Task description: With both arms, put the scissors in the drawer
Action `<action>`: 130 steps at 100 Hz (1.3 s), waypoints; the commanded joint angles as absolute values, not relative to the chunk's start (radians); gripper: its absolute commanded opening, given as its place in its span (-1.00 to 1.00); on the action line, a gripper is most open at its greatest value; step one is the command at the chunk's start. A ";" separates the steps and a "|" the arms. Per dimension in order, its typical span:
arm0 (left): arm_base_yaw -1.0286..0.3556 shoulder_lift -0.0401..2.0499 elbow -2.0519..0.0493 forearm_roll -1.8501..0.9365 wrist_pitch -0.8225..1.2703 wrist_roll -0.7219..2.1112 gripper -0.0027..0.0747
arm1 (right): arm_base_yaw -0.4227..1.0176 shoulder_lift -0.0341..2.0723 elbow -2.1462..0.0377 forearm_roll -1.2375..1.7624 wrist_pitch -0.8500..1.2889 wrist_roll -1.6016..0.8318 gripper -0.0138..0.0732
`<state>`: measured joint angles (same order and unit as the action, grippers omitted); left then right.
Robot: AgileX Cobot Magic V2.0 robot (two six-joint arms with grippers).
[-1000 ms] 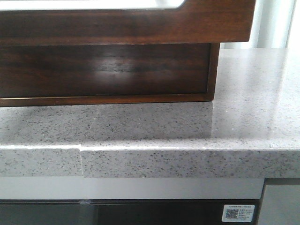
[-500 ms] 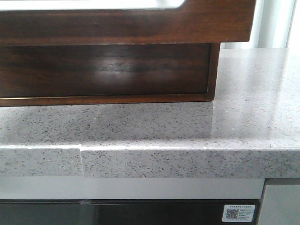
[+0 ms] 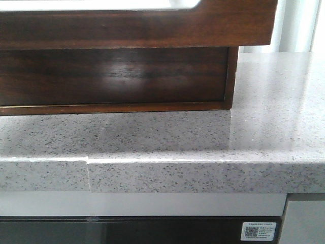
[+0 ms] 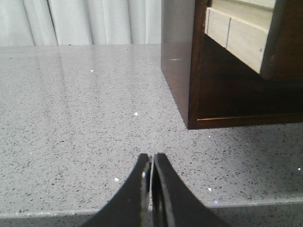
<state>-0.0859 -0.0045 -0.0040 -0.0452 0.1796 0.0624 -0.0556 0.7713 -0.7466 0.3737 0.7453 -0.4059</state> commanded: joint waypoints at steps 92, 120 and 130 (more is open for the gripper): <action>-0.083 -0.035 0.032 -0.044 0.096 0.050 -0.98 | -0.051 -0.007 -0.110 0.166 0.078 -0.188 -0.84; -0.083 -0.035 0.032 -0.044 0.096 0.050 -0.98 | -0.051 -0.031 0.028 0.010 -0.081 -0.018 -0.84; -0.083 -0.035 0.032 -0.044 0.096 0.050 -0.98 | -0.051 -0.031 0.028 0.008 -0.033 -0.018 -0.84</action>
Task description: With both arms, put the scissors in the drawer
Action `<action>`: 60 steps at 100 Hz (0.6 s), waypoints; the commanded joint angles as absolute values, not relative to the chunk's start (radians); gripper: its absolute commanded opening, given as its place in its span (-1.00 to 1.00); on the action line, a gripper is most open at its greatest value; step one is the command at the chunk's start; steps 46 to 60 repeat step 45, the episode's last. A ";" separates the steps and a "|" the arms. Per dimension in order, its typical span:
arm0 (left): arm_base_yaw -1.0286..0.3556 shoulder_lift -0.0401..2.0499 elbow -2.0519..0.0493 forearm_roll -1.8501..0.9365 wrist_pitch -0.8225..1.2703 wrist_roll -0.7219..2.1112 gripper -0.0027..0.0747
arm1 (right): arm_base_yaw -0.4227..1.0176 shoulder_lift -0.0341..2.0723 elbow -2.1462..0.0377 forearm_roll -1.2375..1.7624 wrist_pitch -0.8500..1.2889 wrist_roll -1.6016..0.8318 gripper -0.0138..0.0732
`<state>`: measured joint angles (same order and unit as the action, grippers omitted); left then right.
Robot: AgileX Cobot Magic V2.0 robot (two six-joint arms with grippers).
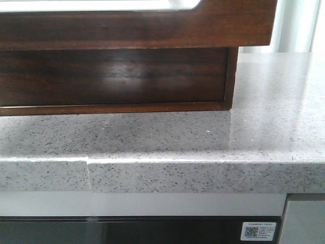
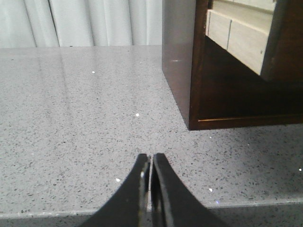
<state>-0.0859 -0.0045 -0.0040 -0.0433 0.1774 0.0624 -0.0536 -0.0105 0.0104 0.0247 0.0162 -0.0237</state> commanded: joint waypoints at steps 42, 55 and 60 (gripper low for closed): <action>-0.083 -0.035 0.032 -0.044 0.096 0.050 -0.98 | -0.051 -0.031 0.027 0.008 -0.021 -0.018 -0.84; -0.083 -0.035 0.032 -0.044 0.096 0.050 -0.98 | -0.051 -0.031 0.027 0.008 -0.021 -0.018 -0.84; -0.083 -0.035 0.032 -0.044 0.096 0.050 -0.98 | -0.051 -0.031 0.027 0.008 -0.021 -0.018 -0.84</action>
